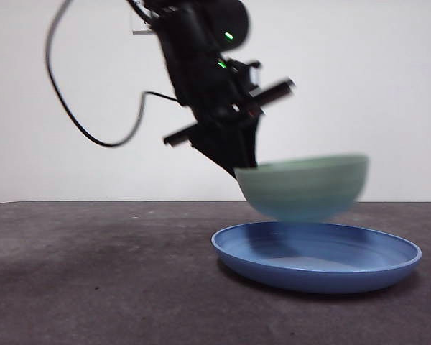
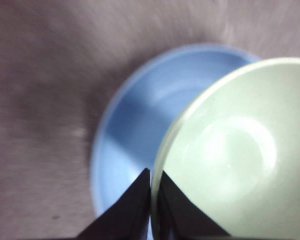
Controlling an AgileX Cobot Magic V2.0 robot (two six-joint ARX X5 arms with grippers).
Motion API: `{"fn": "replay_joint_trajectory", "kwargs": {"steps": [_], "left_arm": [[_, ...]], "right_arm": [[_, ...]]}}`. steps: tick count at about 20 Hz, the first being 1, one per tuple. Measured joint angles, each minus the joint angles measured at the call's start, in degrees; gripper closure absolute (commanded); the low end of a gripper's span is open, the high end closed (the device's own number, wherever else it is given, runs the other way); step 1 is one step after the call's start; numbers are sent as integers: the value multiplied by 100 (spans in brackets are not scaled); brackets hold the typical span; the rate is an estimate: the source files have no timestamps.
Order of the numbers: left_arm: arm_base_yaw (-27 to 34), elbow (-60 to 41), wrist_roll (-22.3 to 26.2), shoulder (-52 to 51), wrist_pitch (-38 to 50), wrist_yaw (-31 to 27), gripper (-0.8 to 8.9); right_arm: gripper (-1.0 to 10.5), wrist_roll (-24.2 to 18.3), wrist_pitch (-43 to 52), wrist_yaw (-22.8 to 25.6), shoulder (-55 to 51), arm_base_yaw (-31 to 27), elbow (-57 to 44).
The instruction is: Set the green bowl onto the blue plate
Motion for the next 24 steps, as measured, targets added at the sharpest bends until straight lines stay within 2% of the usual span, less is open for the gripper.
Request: {"fn": "replay_joint_trajectory", "kwargs": {"steps": [6, 16, 19, 22, 23, 24], "left_arm": [[-59, 151, 0, 538, -151, -42, 804], [-44, 284, 15, 570, -201, -44, 802], [-44, 348, 15, 570, -282, -42, 696], [-44, 402, 15, 570, -378, -42, 442], [-44, 426, 15, 570, -525, -42, 395], [-44, 496, 17, 573, -697, -42, 393]], "right_arm": [[300, -4, 74, 129, 0, 0, 0], [300, -2, 90, 129, 0, 0, 0], [300, -2, 90, 129, 0, 0, 0], [300, -2, 90, 129, 0, 0, 0], [300, -2, 90, 127, 0, 0, 0], [300, -2, 90, 129, 0, 0, 0]]}}
